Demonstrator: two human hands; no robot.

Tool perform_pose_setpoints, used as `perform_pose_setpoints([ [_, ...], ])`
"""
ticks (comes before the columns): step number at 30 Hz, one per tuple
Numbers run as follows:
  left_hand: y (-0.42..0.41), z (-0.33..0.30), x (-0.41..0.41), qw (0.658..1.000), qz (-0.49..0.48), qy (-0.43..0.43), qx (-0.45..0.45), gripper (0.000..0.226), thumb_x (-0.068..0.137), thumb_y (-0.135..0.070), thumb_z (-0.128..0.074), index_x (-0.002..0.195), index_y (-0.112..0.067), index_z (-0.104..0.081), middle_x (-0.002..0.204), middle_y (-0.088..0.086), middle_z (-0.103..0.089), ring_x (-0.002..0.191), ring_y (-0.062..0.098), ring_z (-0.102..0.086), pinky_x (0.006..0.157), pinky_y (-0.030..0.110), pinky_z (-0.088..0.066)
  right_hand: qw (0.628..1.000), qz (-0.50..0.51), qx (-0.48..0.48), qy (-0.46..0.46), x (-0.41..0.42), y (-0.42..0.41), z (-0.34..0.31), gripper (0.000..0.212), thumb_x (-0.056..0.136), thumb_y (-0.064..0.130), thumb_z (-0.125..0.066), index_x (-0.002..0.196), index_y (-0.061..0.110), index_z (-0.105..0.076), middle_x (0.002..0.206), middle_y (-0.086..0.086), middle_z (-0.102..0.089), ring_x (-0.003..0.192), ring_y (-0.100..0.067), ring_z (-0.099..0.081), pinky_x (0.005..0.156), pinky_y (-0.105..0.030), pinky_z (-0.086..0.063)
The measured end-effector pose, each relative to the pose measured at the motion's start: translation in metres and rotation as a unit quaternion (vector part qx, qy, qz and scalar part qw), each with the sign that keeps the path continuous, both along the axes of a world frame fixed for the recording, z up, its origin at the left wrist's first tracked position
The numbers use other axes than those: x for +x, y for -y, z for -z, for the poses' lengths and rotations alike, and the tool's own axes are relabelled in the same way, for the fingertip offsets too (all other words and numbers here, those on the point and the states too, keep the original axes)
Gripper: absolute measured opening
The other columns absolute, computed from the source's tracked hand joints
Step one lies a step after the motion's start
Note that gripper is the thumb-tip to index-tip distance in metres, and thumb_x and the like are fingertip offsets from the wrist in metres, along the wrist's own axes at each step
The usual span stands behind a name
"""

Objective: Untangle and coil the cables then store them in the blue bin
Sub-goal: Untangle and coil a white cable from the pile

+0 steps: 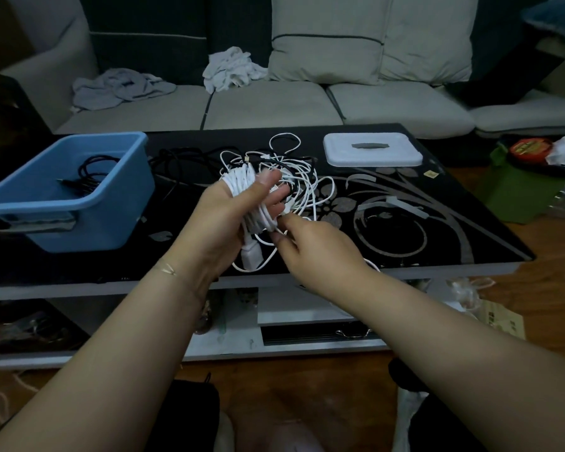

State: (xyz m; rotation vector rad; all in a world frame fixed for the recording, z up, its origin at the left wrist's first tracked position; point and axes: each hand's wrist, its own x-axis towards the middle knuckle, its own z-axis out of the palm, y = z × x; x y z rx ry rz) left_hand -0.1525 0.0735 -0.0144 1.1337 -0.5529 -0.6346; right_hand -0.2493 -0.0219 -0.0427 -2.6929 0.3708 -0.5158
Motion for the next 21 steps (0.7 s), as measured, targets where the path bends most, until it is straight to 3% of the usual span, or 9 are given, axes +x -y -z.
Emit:
perform_pose_setpoints([
  [3,-0.001,0.004,0.004,0.998,0.014,0.052,0.043,0.028,0.080,-0.007,-0.071,0.107,-0.010,-0.063,0.125,0.004,-0.065,0.110,0.021,-0.065,0.089,0.029,-0.055,1.000,0.003,-0.013,-0.019,-0.001,0.001,-0.004,0.028,0.100,0.037,-0.039,0.118,0.022,-0.052,0.099,-0.011,-0.066,0.094,-0.035,-0.059,0.061,-0.032,-0.030],
  [6,-0.001,0.003,0.004,0.993,0.033,0.088,0.076,0.046,0.083,0.005,-0.065,0.127,-0.003,-0.053,0.134,0.003,-0.057,0.113,0.015,-0.063,0.093,0.030,-0.053,0.998,-0.009,-0.044,-0.042,-0.003,0.004,-0.005,0.031,0.100,0.039,-0.036,0.124,0.026,-0.050,0.103,-0.009,-0.067,0.097,-0.034,-0.059,0.063,-0.032,-0.032],
  [10,0.000,0.006,0.004,0.975,0.009,0.174,0.140,0.048,0.080,-0.014,-0.074,0.124,-0.009,-0.055,0.130,-0.005,-0.059,0.113,0.014,-0.063,0.098,0.036,-0.051,0.992,-0.041,-0.107,-0.047,-0.006,0.005,-0.005,0.031,0.101,0.040,-0.035,0.126,0.027,-0.047,0.107,-0.007,-0.065,0.098,-0.033,-0.059,0.063,-0.033,-0.032],
  [13,0.000,0.010,0.001,0.977,0.006,0.171,0.129,0.025,0.090,-0.008,-0.064,0.114,-0.007,-0.056,0.113,0.004,-0.068,0.104,0.011,-0.067,0.098,0.039,-0.051,0.990,-0.045,-0.127,-0.049,-0.008,0.005,-0.006,0.033,0.101,0.042,-0.034,0.123,0.022,-0.048,0.107,-0.007,-0.065,0.099,-0.032,-0.059,0.063,-0.032,-0.029],
  [16,0.003,0.012,-0.002,0.974,0.014,0.190,0.124,0.005,0.095,-0.007,-0.056,0.100,-0.007,-0.056,0.116,0.011,-0.066,0.102,0.013,-0.068,0.089,0.031,-0.055,0.986,-0.047,-0.147,-0.060,-0.010,0.006,-0.008,0.039,0.101,0.046,-0.030,0.120,0.019,-0.050,0.110,-0.008,-0.065,0.101,-0.031,-0.059,0.064,-0.032,-0.028],
  [19,0.004,0.015,-0.003,0.975,0.028,0.184,0.124,0.022,0.097,-0.015,-0.052,0.115,-0.003,-0.058,0.121,0.004,-0.065,0.104,0.010,-0.067,0.078,0.023,-0.056,0.982,-0.057,-0.170,-0.060,-0.012,0.007,-0.009,0.039,0.102,0.044,-0.027,0.120,0.019,-0.050,0.111,-0.007,-0.064,0.101,-0.031,-0.059,0.064,-0.032,-0.028],
  [21,0.002,0.014,-0.004,0.971,0.056,0.195,0.130,0.034,0.095,-0.025,-0.056,0.124,-0.006,-0.058,0.120,0.000,-0.067,0.109,0.007,-0.065,0.083,0.025,-0.056,0.980,-0.063,-0.181,-0.061,-0.013,0.007,-0.009,0.039,0.102,0.042,-0.027,0.121,0.019,-0.051,0.113,-0.006,-0.064,0.100,-0.030,-0.059,0.064,-0.032,-0.028],
])
